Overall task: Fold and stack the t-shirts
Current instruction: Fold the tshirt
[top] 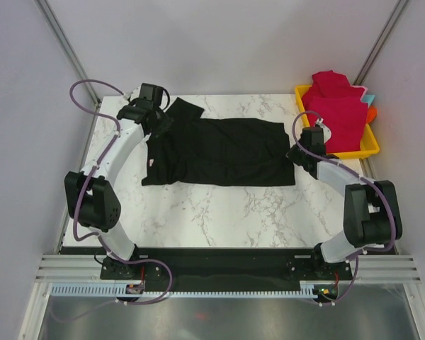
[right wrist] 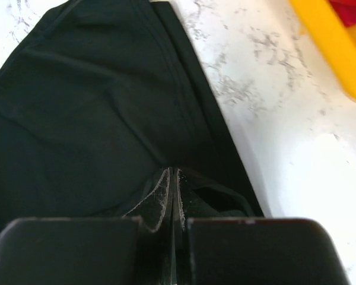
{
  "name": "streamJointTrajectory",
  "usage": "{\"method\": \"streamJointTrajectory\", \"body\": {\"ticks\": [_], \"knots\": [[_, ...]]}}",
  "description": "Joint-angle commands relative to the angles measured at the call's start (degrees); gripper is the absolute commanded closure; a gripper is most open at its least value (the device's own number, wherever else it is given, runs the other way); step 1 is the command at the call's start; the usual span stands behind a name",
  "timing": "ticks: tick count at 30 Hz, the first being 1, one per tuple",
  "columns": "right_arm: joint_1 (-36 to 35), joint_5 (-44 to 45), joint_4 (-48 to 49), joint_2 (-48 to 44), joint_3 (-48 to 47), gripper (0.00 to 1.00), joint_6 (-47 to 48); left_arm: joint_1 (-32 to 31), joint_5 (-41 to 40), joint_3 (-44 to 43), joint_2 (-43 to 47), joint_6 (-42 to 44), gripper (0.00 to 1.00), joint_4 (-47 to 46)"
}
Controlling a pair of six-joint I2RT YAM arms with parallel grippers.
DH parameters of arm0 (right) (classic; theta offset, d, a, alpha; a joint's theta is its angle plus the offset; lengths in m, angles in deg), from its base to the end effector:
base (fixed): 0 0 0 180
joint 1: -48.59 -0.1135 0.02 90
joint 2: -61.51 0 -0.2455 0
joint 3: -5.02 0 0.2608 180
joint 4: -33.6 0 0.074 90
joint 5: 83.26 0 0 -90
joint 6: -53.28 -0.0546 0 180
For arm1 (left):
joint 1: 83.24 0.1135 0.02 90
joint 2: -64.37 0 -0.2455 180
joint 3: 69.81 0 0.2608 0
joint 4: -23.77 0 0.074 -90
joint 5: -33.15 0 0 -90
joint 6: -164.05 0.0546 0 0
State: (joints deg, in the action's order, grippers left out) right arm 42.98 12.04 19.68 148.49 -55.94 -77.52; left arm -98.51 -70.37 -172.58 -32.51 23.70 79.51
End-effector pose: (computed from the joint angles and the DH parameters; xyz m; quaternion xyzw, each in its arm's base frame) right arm 0.3387 0.0282 0.1618 0.2923 0.8569 0.1280 0.4050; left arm 0.3803 -0.0906 0.2869 -0.3196 0.8772 -0.0918 0.3464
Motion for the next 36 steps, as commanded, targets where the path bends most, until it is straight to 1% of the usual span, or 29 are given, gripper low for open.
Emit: {"method": "streamJointTrajectory", "body": {"ticks": [1, 5, 10, 11, 13, 14, 15, 16, 17, 18, 19, 21, 22, 24, 25, 26, 27, 28, 29, 30, 31, 32, 33, 36], "knots": [[-0.81, -0.82, 2.29, 3.19, -4.89, 1.0, -1.13, 0.32, -1.77, -6.49, -3.03, 0.25, 0.98, -1.39], [-0.81, 0.49, 2.29, 7.23, -7.53, 1.0, -1.57, 1.55, -0.64, -12.9, -7.7, 0.6, 0.98, -1.13], [-0.81, 2.43, 3.61, 9.79, -8.94, 1.0, -2.79, 4.01, 2.09, -17.4, -13.76, 0.51, 0.98, -1.21], [-0.9, 2.87, 4.13, 10.4, -8.86, 1.0, -3.06, 4.28, 3.75, -19.67, -16.73, 0.43, 0.98, -1.21], [-0.81, 4.36, 5.19, 10.67, -8.68, 1.0, -3.76, 4.89, 5.95, -22.4, -19.56, 0.86, 0.98, -1.21], [-0.81, 4.54, 5.98, 10.58, -8.24, 0.87, -3.68, 5.33, 8.4, -25.2, -22.45, 1.74, 0.86, -1.21], [-0.9, 4.37, 7.55, 10.49, -7.98, 0.72, -3.68, 5.42, 9.38, -26.62, -23.69, 2.53, 0.72, -1.13], [-0.81, 4.02, 8.0, 10.4, -7.37, 0.63, -3.68, 5.42, 9.82, -27.59, -24.66, 3.14, 0.55, -1.13], [-0.9, 3.41, 8.61, 10.06, -7.1, 0.56, -3.76, 5.42, 10.35, -27.69, -25.02, 3.41, 0.42, -1.13], [-0.9, 2.97, 9.06, 9.7, -6.84, 0.43, -3.85, 5.42, 10.18, -27.16, -24.85, 3.33, 0.29, -1.13], [-1.07, 2.53, 9.06, 9.18, -6.14, 0.4, -3.85, 5.42, 9.66, -26.2, -24.15, 3.15, 0.24, -1.13], [-1.95, 3.57, 9.32, 6.72, -4.3, 0.39, -3.33, 5.42, 7.9, -22.08, -21.26, 2.71, 0.19, -1.21], [-2.3, 3.75, 9.32, 5.67, -3.5, 0.38, -3.33, 5.42, 7.46, -20.84, -20.2, 2.62, 0.19, -1.21], [-3.35, 3.67, 9.32, 2.42, -1.92, 0.37, -3.59, 5.34, 5.79, -15.58, -17.48, 2.19, 0.19, -1.48], [-3.71, 3.75, 9.24, 1.27, 0.18, 0.36, -3.76, 5.34, 5.35, -13.47, -14.42, 1.75, 0.18, -1.74], [-4.06, 3.75, 9.32, -1.43, 1.42, 0.36, -3.94, 5.34, 4.82, -9.01, -12.82, 0.7, 0.17, -2.52], [-4.58, 3.75, 9.41, -2.85, 2.65, 0.37, -4.98, 5.34, 4.73, -6.53, -11.33, 0.25, 0.13, -3.23], [-4.5, 3.67, 9.41, -4.26, 5.18, 0.37, -5.26, 5.34, 4.73, -3.9, -7.83, -0.45, 0.1, -3.76], [-4.59, 3.84, 9.41, -7.23, 6.43, 0.37, -5.52, 5.34, 4.64, 1.7, -6.23, -1.76, 0.07, -4.89], [-4.68, 4.1, 8.98, -8.92, 7.74, 0.37, -5.78, 5.34, 4.9, 4.71, -4.21, -2.12, 0.01, -7.52], [-4.76, 4.45, 8.62, -10.59, 10.28, 0.37, -6.05, 5.42, 5.17, 7.44, -2.63, -2.21, 0.0, -9.11], [-4.68, 4.8, 8.27, -13.82, 11.52, 0.38, -6.48, 5.42, 5.6, 12.17, 0.17, -2.3, 0.0, -10.17], [-4.85, 5.24, 7.57, -15.42, 12.75, 0.38, -7.1, 5.42, 6.3, 14.3, 1.33, -2.04, 0.0, -12.79], [-5.03, 7.26, 6.6, -20.17, 17.33, 0.37, -8.24, 5.34, 8.33, 20.99, 4.33, -2.03, 0.01, -15.18]]}}
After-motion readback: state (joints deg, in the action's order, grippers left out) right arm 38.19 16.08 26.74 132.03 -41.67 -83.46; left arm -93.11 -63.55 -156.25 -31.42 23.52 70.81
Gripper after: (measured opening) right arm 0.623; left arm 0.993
